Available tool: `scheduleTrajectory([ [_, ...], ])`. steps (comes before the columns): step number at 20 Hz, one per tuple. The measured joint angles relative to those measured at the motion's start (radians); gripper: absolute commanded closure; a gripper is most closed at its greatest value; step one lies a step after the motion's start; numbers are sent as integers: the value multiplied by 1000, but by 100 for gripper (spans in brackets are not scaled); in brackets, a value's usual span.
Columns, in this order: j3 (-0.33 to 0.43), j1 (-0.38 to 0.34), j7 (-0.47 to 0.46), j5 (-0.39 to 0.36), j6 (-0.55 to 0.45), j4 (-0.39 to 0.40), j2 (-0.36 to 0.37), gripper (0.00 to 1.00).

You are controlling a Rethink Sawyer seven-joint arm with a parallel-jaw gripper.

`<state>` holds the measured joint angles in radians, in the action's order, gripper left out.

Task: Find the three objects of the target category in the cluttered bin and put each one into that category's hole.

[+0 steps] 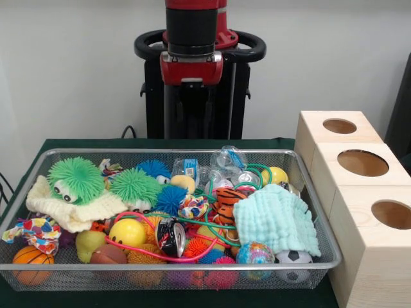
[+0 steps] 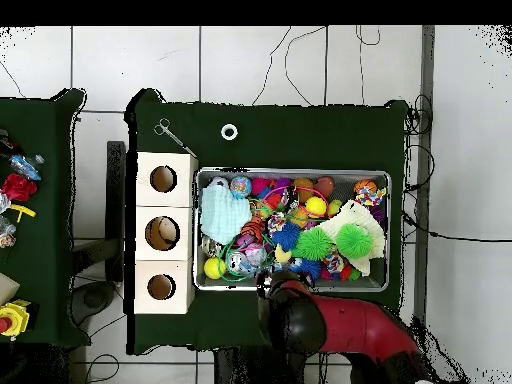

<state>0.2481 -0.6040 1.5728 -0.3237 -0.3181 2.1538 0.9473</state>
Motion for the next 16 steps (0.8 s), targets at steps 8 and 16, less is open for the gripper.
scheduleTrajectory([
  [8, 12, 39, 0, -29, -50, -137, -97, 0],
  [16, 36, 92, 0, -30, -73, -253, -159, 0],
])
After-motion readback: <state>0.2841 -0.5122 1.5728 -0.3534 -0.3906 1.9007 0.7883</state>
